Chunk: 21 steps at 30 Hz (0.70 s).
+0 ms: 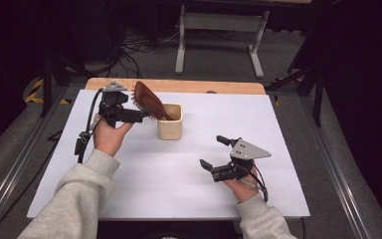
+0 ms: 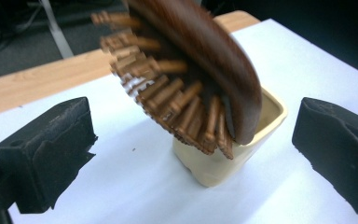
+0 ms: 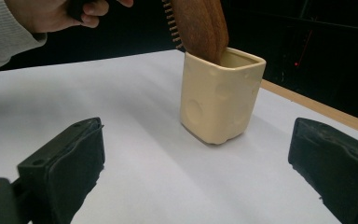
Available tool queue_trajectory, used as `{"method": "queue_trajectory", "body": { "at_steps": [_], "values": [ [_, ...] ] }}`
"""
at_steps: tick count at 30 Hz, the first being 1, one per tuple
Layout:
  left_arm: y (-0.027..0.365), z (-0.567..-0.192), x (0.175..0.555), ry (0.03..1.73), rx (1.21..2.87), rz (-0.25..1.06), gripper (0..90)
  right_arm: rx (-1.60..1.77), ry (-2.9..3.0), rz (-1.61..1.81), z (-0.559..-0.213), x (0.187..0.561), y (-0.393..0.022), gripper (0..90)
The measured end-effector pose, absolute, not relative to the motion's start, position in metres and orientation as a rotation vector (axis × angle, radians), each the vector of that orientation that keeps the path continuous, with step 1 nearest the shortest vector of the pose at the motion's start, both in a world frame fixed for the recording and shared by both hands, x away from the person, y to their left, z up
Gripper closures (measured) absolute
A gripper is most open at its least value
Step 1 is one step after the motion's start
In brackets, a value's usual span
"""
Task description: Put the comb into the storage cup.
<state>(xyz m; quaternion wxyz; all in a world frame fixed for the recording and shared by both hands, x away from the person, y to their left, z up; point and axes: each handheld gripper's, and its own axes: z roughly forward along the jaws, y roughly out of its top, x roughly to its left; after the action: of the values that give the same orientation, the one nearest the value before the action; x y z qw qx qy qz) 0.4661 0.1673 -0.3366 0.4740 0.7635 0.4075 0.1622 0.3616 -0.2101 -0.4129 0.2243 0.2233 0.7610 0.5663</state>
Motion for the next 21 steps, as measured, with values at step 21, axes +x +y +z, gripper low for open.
{"method": "queue_trajectory", "body": {
  "at_steps": [21],
  "values": [
    [0.209,-0.336,0.381,0.732,1.794,0.509,0.3,0.633,2.046,1.566,-0.398,0.357,-0.232,3.7]
  ]
}}
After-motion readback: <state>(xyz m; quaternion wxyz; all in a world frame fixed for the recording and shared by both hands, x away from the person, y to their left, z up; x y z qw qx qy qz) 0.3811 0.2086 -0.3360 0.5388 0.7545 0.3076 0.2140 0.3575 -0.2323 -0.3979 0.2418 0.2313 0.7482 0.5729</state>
